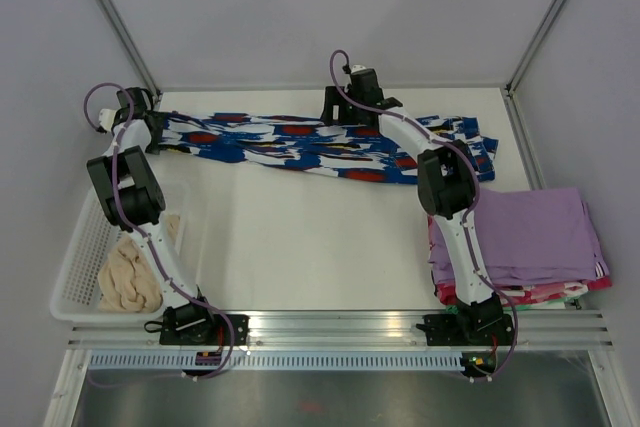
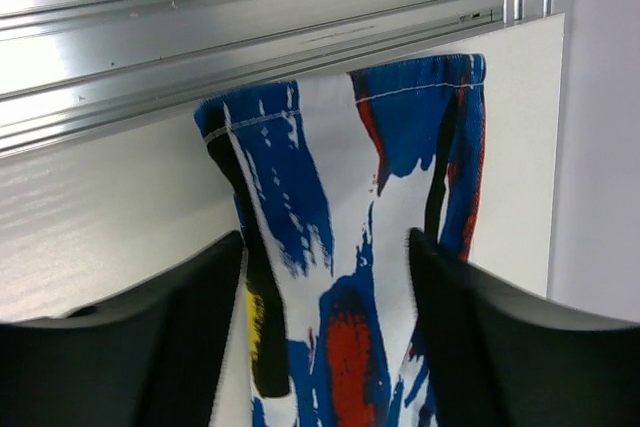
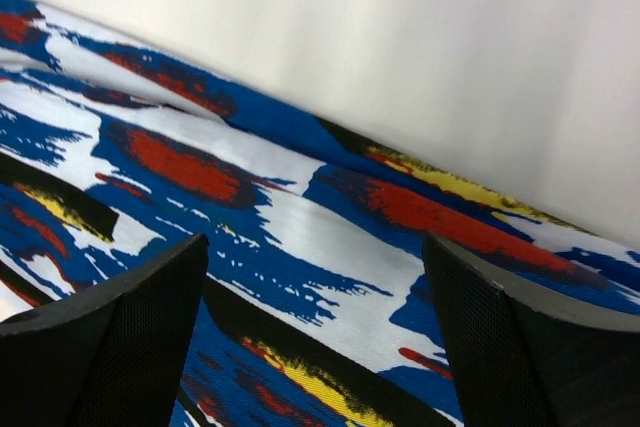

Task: Fold and stack the trousers
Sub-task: Fold the trousers

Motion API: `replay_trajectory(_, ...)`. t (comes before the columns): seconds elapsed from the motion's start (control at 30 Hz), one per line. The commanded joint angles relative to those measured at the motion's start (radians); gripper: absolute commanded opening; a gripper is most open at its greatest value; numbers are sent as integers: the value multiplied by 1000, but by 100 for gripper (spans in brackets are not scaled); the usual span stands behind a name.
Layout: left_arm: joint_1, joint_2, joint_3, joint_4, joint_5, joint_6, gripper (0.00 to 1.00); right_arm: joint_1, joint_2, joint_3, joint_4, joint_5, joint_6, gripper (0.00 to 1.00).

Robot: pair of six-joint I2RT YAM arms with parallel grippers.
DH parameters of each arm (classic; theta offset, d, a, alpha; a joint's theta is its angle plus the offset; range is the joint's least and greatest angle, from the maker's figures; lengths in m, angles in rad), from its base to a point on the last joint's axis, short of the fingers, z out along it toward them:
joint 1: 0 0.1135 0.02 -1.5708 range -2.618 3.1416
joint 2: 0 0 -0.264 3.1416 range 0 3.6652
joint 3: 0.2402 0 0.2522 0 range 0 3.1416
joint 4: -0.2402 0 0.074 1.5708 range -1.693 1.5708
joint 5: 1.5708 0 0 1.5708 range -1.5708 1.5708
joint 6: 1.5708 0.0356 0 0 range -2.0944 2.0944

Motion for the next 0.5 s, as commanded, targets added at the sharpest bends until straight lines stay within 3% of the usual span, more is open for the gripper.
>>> replay_trajectory(0.0, 2, -28, -6, -9, 4, 2, 77, -38, -29, 73, -9, 23, 81, 94)
replay_trajectory(0.2, 3, -32, -3, -67, 93, -19, 83, -113, -139, 24, -4, 54, 175, 94)
replay_trajectory(0.47, 2, -1, -45, -98, 141, -91, 83, -167, -340, -166, -9, 196, 108, 95)
